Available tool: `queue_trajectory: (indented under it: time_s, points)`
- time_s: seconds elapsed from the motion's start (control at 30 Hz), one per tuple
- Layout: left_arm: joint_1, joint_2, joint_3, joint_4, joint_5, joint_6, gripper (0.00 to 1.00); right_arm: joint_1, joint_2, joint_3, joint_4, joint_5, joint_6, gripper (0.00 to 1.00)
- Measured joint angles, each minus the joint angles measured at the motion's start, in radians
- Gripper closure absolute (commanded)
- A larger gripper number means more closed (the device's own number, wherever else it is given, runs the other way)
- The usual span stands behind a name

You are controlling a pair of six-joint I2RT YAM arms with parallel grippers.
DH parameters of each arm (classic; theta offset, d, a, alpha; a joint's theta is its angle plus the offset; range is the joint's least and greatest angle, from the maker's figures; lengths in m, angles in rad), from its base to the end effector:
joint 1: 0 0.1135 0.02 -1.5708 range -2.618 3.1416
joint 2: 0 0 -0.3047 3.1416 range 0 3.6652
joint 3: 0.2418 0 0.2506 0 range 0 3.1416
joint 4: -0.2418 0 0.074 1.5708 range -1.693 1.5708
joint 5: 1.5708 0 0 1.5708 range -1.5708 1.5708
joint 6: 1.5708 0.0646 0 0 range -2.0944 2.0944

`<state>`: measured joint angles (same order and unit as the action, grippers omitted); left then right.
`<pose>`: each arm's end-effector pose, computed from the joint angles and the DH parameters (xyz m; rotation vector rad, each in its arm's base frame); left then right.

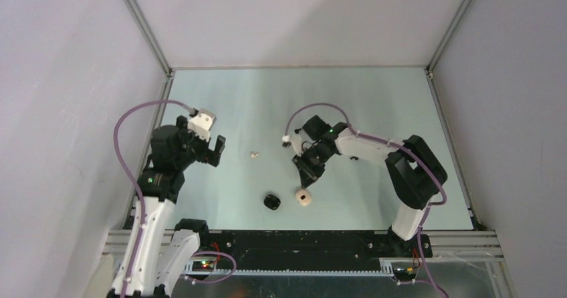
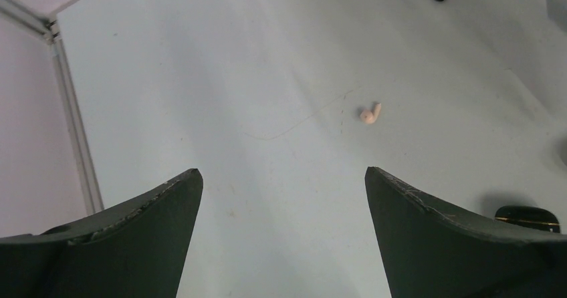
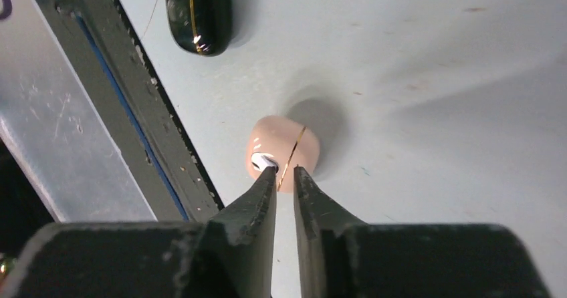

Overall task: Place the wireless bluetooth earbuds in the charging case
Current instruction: Move the charging case to the center of the board.

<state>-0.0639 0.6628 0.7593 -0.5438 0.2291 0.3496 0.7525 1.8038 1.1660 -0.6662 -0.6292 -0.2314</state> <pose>0.1384 -0.0236 0.3249 0.5525 1.9283 -0.0486 0.2330 0.2703 0.1915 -1.4723 2.4809 1.0058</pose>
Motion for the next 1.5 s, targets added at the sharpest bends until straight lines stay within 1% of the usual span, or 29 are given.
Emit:
queue_trajectory:
  time_s: [0.17, 0.2, 0.23, 0.27, 0.3, 0.37, 0.43, 0.47, 0.5, 0.6, 0.63, 0.7, 0.73, 0.87, 0.97, 1.07, 1.4, 1.5]
  points:
    - [-0.029, 0.179, 0.127, 0.006, 0.066, 0.003, 0.01, -0.102, -0.072, 0.007, 0.011, 0.021, -0.006, 0.83]
    - [-0.039, 0.217, 0.154, 0.009, 0.077, 0.002, 0.01, -0.113, -0.079, 0.007, 0.015, 0.027, -0.008, 0.78]
    - [-0.049, 0.249, 0.177, 0.013, 0.091, 0.001, 0.01, -0.121, -0.084, 0.007, 0.015, 0.037, -0.009, 0.68]
    - [-0.060, 0.277, 0.198, 0.018, 0.102, -0.001, 0.01, -0.126, -0.087, 0.007, 0.014, 0.045, -0.009, 0.64]
    - [-0.068, 0.301, 0.215, 0.026, 0.116, -0.004, 0.01, -0.128, -0.088, 0.007, 0.012, 0.051, -0.006, 0.55]
    - [-0.088, 0.342, 0.249, 0.045, 0.139, -0.019, 0.01, -0.128, -0.088, 0.007, 0.004, 0.061, -0.006, 0.44]
    - [-0.101, 0.353, 0.264, 0.058, 0.156, -0.032, 0.01, -0.128, -0.088, 0.007, -0.010, 0.059, -0.006, 0.39]
    - [-0.105, 0.351, 0.265, 0.063, 0.164, -0.036, 0.01, -0.128, -0.088, 0.007, -0.014, 0.056, -0.005, 0.37]
    - [-0.108, 0.342, 0.265, 0.067, 0.169, -0.037, 0.01, -0.128, -0.088, 0.006, -0.021, 0.051, -0.009, 0.32]
    - [-0.111, 0.294, 0.260, 0.074, 0.167, -0.035, 0.01, -0.123, -0.088, -0.002, -0.038, 0.035, -0.032, 0.21]
    - [-0.111, 0.265, 0.250, 0.082, 0.164, -0.034, 0.01, -0.117, -0.088, -0.007, -0.044, 0.034, -0.048, 0.13]
    - [-0.111, 0.217, 0.232, 0.087, 0.154, -0.026, 0.01, -0.092, -0.088, -0.023, -0.045, 0.043, -0.072, 0.03]
    - [-0.111, 0.190, 0.219, 0.087, 0.143, -0.023, 0.01, -0.076, -0.088, -0.033, -0.040, 0.050, -0.079, 0.01]
    - [-0.111, 0.117, 0.171, 0.078, 0.111, -0.004, 0.01, 0.029, -0.091, -0.088, -0.020, 0.112, -0.103, 0.01]
    - [-0.112, 0.102, 0.147, 0.064, 0.087, 0.001, 0.01, 0.105, -0.091, -0.098, -0.010, 0.165, -0.102, 0.01]
    - [-0.112, 0.103, 0.131, 0.062, 0.069, 0.000, 0.01, 0.153, -0.091, -0.099, 0.005, 0.229, -0.091, 0.01]
    - [-0.112, 0.141, 0.127, 0.068, 0.035, -0.014, 0.01, 0.209, -0.068, -0.099, 0.074, 0.462, -0.008, 0.00]
    - [-0.112, 0.142, 0.126, 0.076, 0.027, -0.021, 0.01, 0.216, -0.062, -0.098, 0.092, 0.512, 0.000, 0.01]
